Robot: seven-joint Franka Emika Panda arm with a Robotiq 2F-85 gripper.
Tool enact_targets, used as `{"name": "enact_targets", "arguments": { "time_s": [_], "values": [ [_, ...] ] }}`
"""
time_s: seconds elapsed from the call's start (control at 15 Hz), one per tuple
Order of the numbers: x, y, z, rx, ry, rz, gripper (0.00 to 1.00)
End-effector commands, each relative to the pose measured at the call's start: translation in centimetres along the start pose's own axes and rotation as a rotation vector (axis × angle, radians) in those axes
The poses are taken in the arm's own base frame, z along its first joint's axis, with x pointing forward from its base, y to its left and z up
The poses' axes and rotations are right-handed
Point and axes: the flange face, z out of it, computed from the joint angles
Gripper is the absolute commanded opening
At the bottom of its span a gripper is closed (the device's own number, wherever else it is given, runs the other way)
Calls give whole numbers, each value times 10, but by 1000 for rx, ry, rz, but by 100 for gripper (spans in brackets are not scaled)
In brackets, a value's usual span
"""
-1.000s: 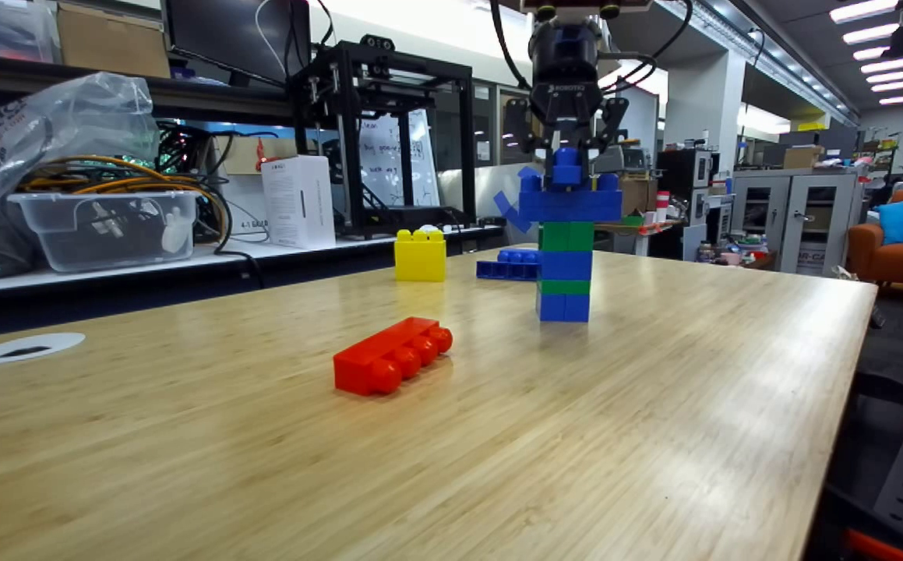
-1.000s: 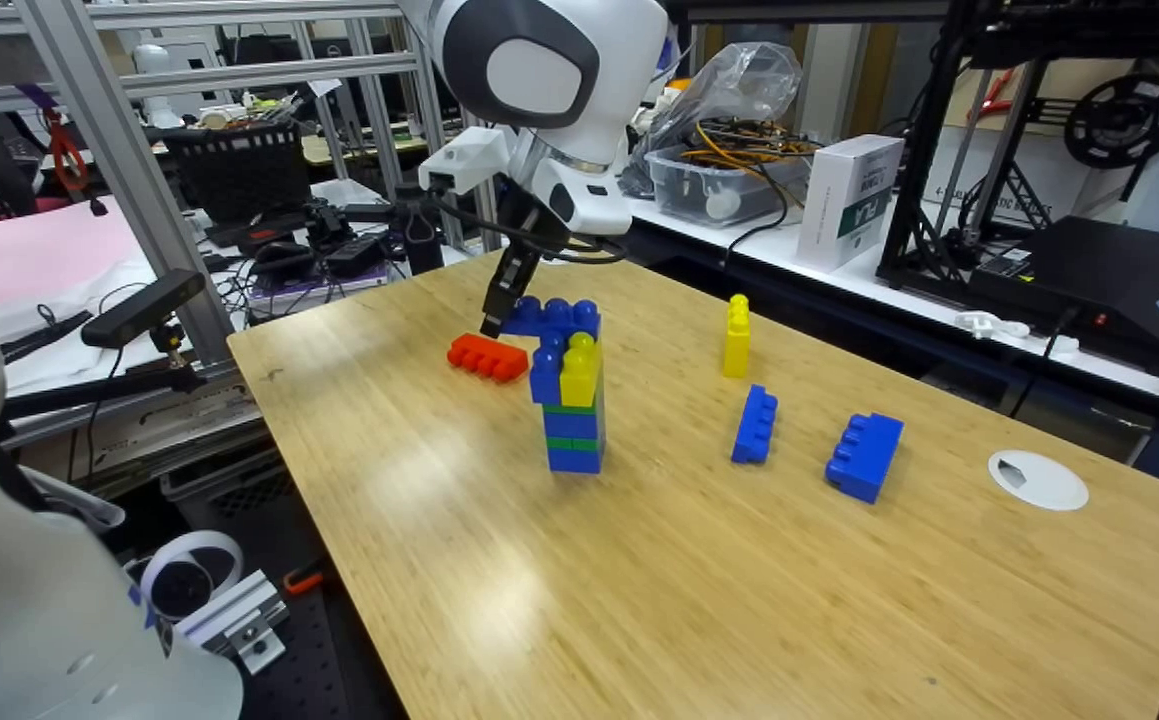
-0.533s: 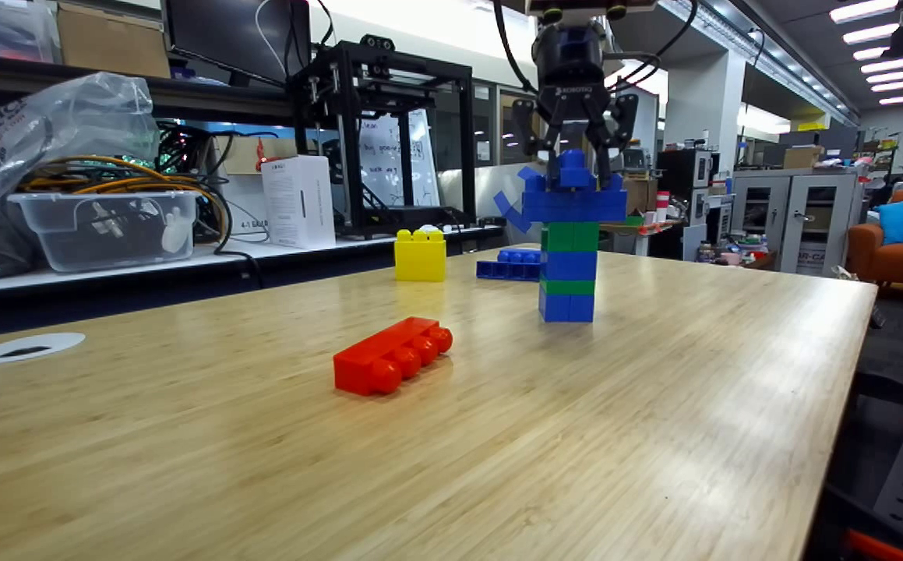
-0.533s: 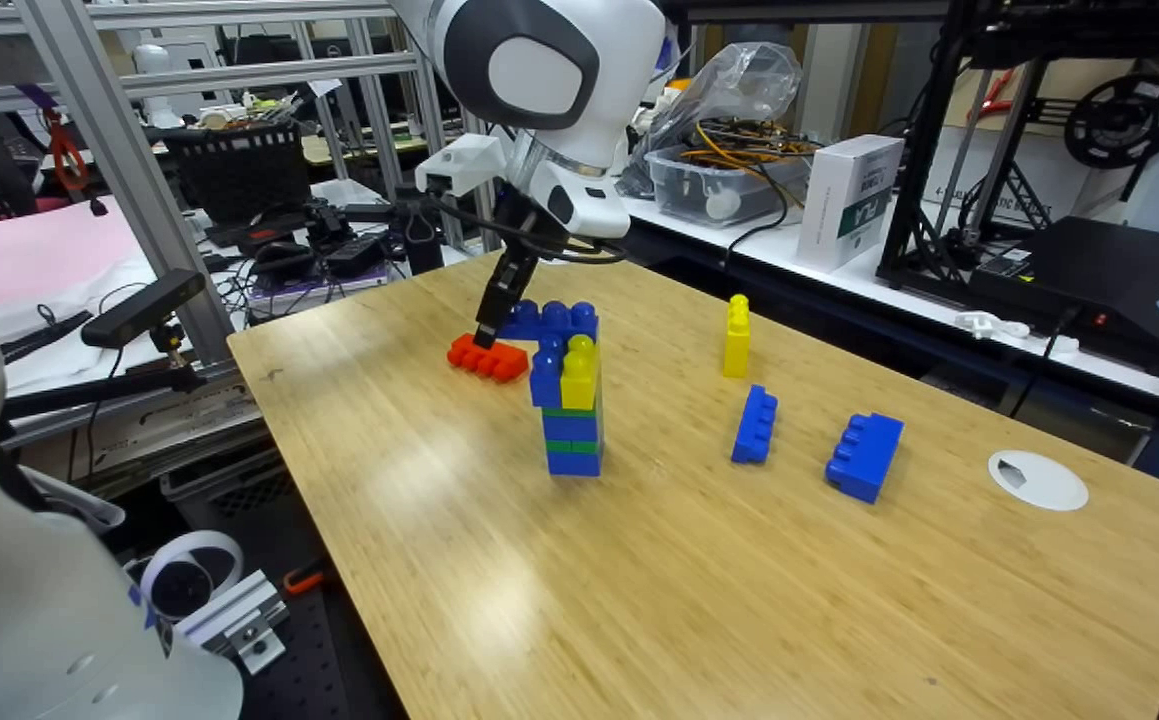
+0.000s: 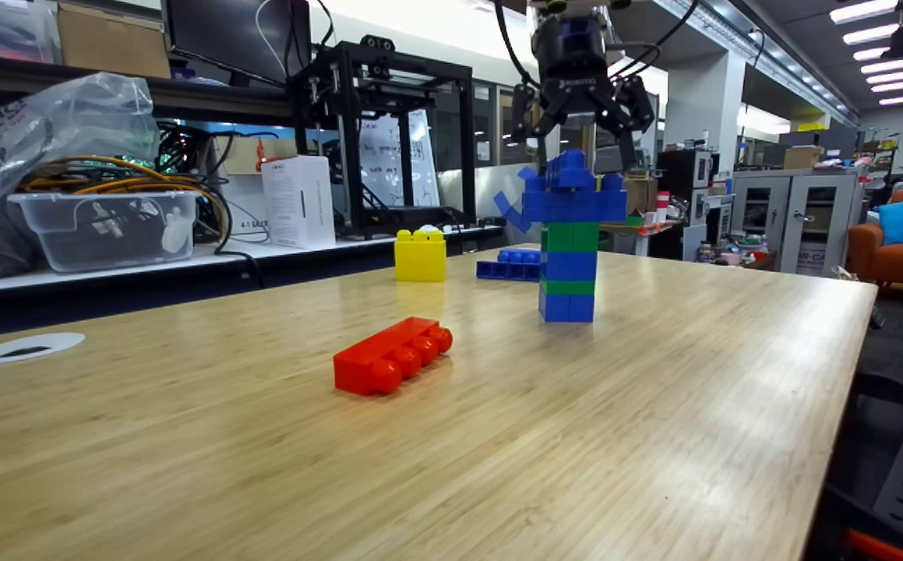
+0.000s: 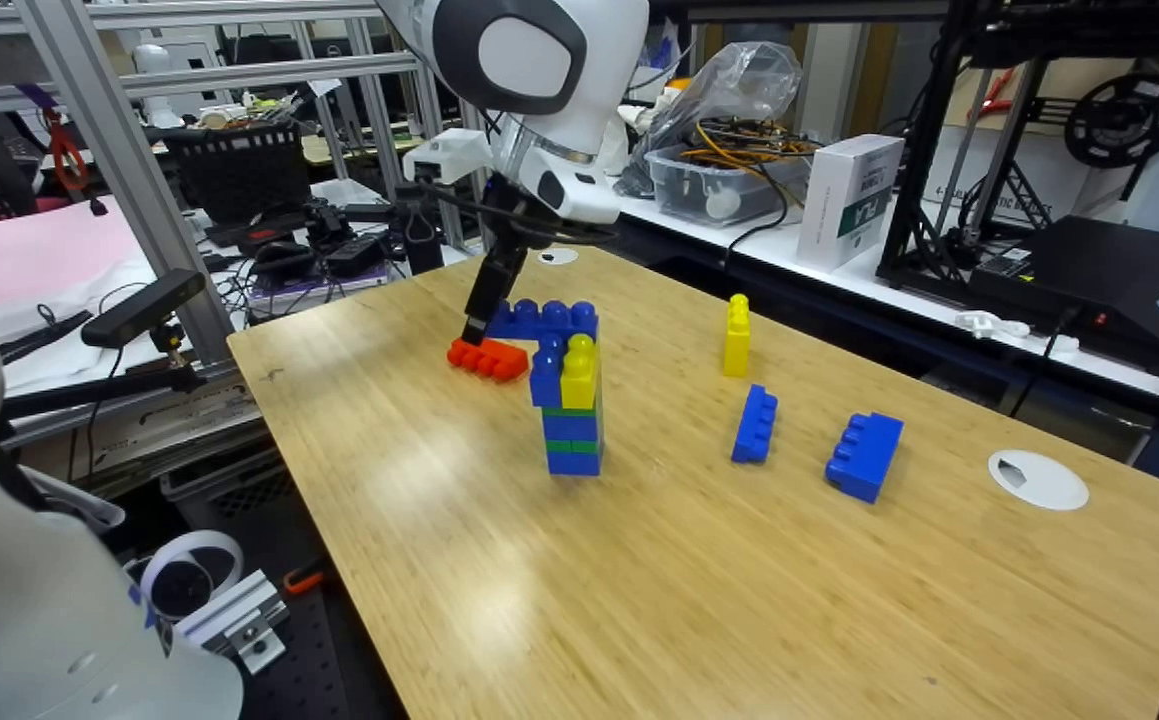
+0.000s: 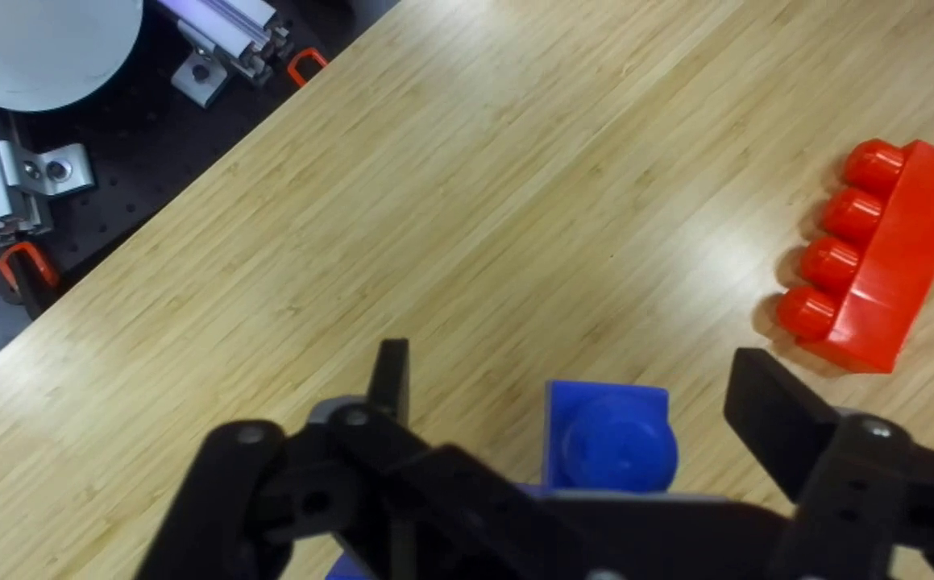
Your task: Put the long blue block on the built tower
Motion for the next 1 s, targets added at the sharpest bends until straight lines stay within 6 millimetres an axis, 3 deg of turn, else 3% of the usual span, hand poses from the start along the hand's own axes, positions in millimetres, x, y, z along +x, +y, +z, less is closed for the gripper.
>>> {"name": "enact_targets", "arguments": {
  "time_s": [0.0,0.53,0.8,0.93],
  "values": [
    [-24,0,-13,-38,26,-24,100],
    [-84,-1,-59,-86,230,-162,100],
    [-86,5,-82,-91,353,-230,100],
    [-75,6,-88,-70,438,-255,100]
  ]
}}
